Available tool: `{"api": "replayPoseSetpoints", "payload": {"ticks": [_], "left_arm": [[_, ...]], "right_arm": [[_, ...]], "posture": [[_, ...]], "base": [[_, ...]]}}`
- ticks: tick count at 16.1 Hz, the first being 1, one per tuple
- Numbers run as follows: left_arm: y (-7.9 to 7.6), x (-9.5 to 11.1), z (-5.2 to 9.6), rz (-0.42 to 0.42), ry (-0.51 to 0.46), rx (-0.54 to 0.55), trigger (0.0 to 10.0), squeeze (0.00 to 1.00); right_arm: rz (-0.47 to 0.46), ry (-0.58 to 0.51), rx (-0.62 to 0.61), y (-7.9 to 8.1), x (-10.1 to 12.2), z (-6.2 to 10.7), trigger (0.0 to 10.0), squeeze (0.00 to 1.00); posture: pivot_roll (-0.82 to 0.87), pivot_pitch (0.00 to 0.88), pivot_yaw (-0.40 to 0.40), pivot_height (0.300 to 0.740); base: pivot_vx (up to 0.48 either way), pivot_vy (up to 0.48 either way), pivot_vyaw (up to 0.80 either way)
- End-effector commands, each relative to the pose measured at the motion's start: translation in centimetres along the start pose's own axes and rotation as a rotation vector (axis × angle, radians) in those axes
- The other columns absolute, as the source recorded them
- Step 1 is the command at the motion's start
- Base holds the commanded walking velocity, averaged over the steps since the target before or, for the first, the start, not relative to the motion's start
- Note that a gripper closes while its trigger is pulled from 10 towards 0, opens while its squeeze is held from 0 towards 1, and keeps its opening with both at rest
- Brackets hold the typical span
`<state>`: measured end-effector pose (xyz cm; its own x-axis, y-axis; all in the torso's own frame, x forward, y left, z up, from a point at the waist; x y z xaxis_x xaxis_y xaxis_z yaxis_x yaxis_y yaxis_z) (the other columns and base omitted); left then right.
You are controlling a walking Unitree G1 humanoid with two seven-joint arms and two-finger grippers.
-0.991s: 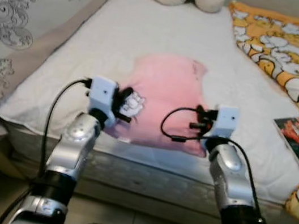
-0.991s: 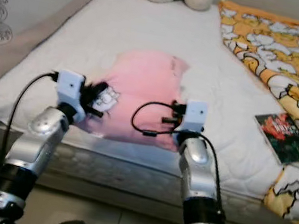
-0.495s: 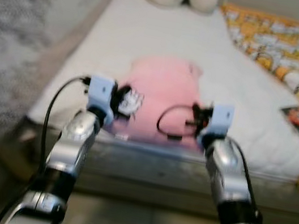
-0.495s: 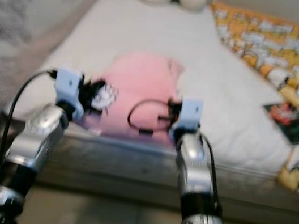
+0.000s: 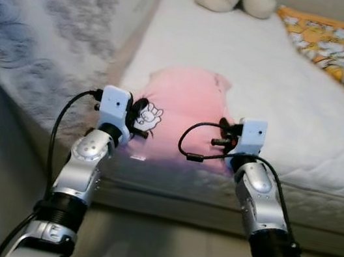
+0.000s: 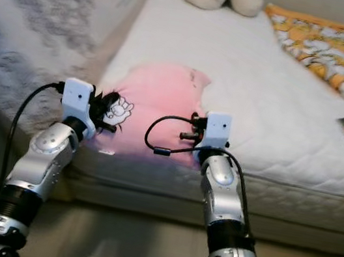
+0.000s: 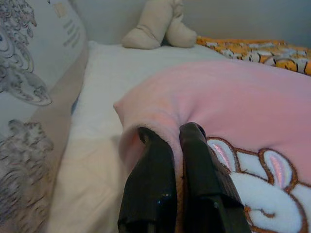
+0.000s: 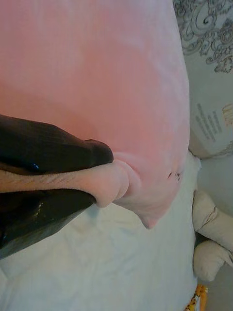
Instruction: Clean up the room
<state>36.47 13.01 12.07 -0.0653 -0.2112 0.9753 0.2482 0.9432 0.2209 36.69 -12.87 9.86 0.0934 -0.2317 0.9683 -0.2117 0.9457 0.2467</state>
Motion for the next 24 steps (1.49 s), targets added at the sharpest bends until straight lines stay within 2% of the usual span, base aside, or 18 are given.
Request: {"api": "replayPoseSetpoints", "payload": {"ticks": [1, 6, 16, 19, 20, 21, 22, 24], "left_arm": [[1.7, 1.3, 0.1, -0.044, -0.055, 0.076, 0.0, 0.0], [1.6, 1.6, -0.1, -0.042, -0.061, 0.076, 0.0, 0.0], [1.6, 2.3, -0.3, -0.041, -0.075, 0.099, 0.0, 0.0], [1.7, 3.1, -0.9, -0.051, -0.084, 0.121, 0.0, 0.0], [1.8, 3.7, -1.4, -0.061, -0.092, 0.124, 0.0, 0.0], [2.0, 4.2, -2.0, -0.069, -0.088, 0.133, 0.0, 0.0], [2.0, 4.4, -2.3, -0.073, -0.085, 0.137, 10.0, 0.0], [2.2, 4.6, -3.1, -0.098, -0.054, 0.143, 10.0, 0.0]], "right_arm": [[0.029, -0.056, -0.085, -2.8, 1.6, 0.4, 0.0, 0.0], [0.046, -0.065, -0.081, -2.9, 2.2, 0.2, 0.0, 0.0], [0.087, -0.119, -0.085, -3.9, 5.0, -0.9, 0.0, 0.0], [0.052, -0.092, -0.033, -3.0, 5.9, -2.3, 0.0, 0.0], [0.055, -0.049, 0.001, -2.5, 6.0, -3.1, 0.0, 0.0], [0.079, 0.017, 0.017, -2.2, 5.6, -3.7, 9.3, 0.0], [0.085, 0.047, 0.017, -2.3, 5.4, -4.0, 10.0, 0.0], [0.052, 0.097, 0.036, -2.4, 4.9, -4.2, 10.0, 0.0]], "posture": [[-0.02, 0.0, -0.011, 0.74], [-0.02, 0.0, -0.008, 0.74], [-0.01, 0.0, -0.012, 0.74], [0.0, 0.0, -0.013, 0.74], [0.01, 0.0, -0.015, 0.74], [0.02, 0.0, -0.02, 0.74], [0.02, 0.0, -0.022, 0.74], [0.04, 0.015, -0.033, 0.74]], "base": [[0.0, 0.0, 0.0], [0.382, 0.0, 0.0], [0.48, 0.0, 0.0], [0.48, 0.0, 0.0], [0.48, 0.0, 0.0], [0.48, 0.0, 0.0], [0.48, 0.0, 0.0], [0.0, 0.0, 0.0]]}}
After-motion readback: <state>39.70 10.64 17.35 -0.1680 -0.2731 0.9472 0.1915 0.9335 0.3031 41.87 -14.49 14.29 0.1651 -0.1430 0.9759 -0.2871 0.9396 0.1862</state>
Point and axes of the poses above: a point about 5 cm out from each wrist's last joint towards the gripper, its own z axis pointing back from the gripper into the wrist, its own x axis along the axis of the wrist's last joint, y = z × x, the point moved 3 cm from there along -z, pointing out of the wrist towards the gripper, and after that the axes turned 13 degrees about -z, right-handed, at the moved point
